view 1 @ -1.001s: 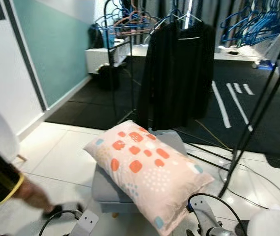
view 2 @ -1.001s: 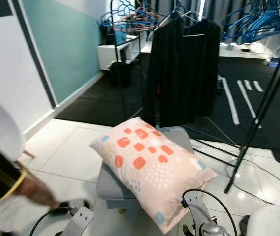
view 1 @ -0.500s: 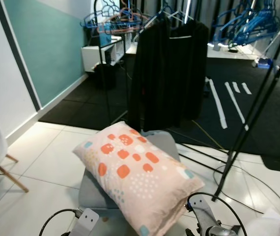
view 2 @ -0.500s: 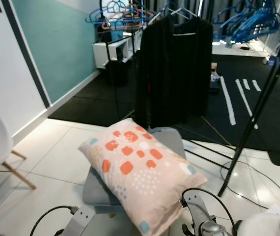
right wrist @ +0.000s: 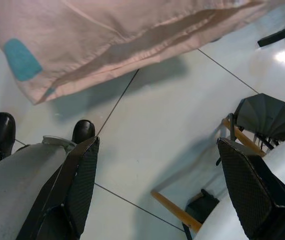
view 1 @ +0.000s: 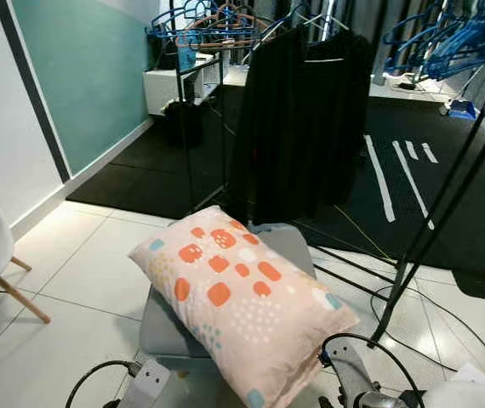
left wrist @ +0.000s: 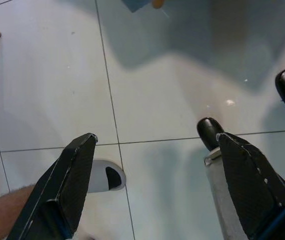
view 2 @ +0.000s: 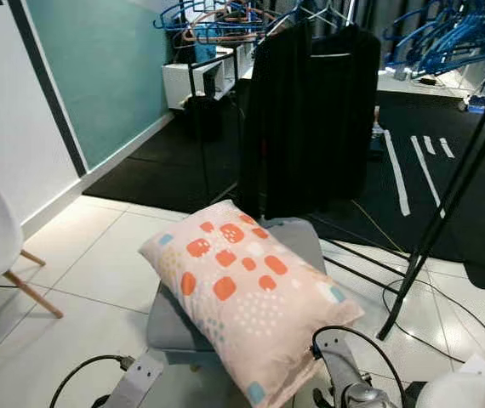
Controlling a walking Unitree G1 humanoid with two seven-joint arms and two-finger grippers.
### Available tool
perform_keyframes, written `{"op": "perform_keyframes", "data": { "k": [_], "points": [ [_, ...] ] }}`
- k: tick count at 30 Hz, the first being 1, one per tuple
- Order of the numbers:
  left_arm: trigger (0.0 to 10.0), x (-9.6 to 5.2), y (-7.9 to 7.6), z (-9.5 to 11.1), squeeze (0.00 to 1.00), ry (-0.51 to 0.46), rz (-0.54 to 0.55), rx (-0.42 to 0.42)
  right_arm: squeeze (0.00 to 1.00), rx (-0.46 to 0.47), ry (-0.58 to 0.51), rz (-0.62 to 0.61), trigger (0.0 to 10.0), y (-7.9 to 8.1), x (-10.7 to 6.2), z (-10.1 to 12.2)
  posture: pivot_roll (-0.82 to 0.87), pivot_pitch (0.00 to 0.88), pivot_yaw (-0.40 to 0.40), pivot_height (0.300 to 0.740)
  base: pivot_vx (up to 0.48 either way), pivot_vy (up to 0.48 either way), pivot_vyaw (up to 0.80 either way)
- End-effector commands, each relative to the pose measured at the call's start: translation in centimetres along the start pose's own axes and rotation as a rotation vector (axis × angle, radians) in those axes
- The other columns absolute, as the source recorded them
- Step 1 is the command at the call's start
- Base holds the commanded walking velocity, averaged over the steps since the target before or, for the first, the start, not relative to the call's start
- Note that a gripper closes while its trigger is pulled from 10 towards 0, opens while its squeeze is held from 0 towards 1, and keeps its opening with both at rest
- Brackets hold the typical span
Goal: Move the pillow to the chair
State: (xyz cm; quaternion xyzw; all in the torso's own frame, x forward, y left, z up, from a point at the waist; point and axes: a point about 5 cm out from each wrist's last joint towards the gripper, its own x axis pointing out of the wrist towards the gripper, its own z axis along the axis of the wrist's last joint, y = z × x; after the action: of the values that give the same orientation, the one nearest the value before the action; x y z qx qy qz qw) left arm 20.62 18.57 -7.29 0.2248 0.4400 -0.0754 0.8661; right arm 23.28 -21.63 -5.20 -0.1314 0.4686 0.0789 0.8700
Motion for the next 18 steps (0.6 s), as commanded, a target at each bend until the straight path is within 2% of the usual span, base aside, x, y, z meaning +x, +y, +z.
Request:
{"op": "perform_keyframes", "data": {
  "k": [1,9,14,18],
  "points": [
    [10.0,-0.06,0.33,-0.46,0.00,0.009,0.013,-0.011,0.00,0.008,0.005,0.001,10.0,0.12,0.02,-0.09,-0.17,0.000,-0.035,0.740,0.000,0.000,0.00],
    [10.0,-0.06,0.28,-0.40,0.00,0.007,0.020,-0.025,0.00,0.005,0.006,0.000,10.0,0.05,0.01,-0.07,-0.16,0.000,-0.038,0.740,0.000,0.000,0.00],
    [10.0,-0.08,0.16,-0.44,0.00,0.003,0.021,-0.071,0.00,0.002,0.008,-0.001,10.0,-0.05,-0.01,-0.07,-0.17,0.000,-0.043,0.740,0.000,0.000,0.00],
    [10.0,-0.08,0.13,-0.42,0.00,0.001,0.022,-0.078,0.00,0.001,0.008,-0.001,10.0,-0.08,-0.01,-0.06,-0.17,0.000,-0.043,0.740,0.000,0.000,0.00]
  ]
}}
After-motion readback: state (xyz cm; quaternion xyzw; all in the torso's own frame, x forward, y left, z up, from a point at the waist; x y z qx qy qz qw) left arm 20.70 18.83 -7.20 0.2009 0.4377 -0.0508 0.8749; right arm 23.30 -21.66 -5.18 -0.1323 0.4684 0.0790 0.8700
